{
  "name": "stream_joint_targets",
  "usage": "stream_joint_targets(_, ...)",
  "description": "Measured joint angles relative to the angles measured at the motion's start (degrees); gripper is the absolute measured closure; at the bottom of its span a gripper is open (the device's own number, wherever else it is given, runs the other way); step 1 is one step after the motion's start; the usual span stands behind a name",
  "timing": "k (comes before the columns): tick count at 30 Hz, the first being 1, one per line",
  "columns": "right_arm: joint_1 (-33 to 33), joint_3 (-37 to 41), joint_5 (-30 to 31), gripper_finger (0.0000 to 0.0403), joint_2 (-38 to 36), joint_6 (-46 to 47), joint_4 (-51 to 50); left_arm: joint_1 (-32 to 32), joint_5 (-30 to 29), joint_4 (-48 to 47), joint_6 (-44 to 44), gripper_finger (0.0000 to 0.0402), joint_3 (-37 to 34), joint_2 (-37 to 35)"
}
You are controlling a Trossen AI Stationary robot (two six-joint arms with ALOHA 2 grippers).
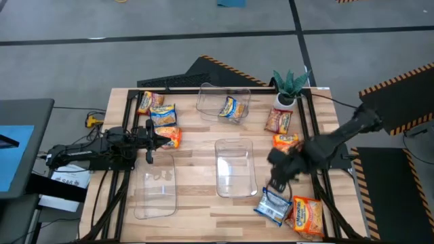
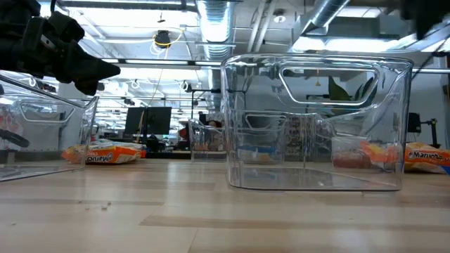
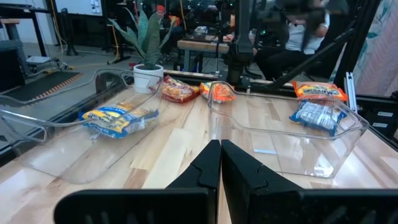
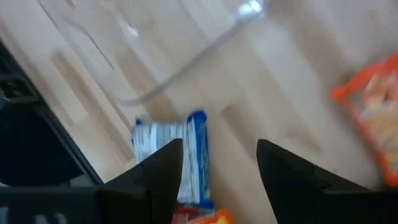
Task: Sort Maruchan noodles
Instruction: Put the bottom blue noodle pack into the top transparent bin
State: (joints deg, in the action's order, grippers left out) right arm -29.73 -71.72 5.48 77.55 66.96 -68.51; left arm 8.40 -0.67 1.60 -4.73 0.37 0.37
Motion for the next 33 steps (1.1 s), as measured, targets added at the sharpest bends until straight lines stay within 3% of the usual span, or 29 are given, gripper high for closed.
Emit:
stream_joint_targets(6,-3.06,0.04,-7.68,0.0175,10.72,5.30,0.46,-0.01,-0.01,0.01,0.00,0.0401,0.00,0.01)
stream_joint_targets(17,-0.59,0.04,-18.96,0.0175,24.08,-5.73,7.52,-0.01,0.00,0.01,0.00,0.0401,0.00,0.00)
stream_joint_targets(23,-1.29,1.19,-17.30,0.0175,22.17,-4.86,9.77,-0.01,0.00,0.00,0.00,0.0401,0.00,-0.01)
stream_joint_targets(29,-3.29,10.17,-13.91,0.0175,15.17,3.54,21.84,-0.01,0.00,-0.01,0.00,0.0401,-0.01,-0.01)
stream_joint_targets(33,-4.40,14.10,-11.41,0.0175,12.93,8.62,24.01,0.01,0.00,0.01,0.00,0.0401,-0.01,-0.01)
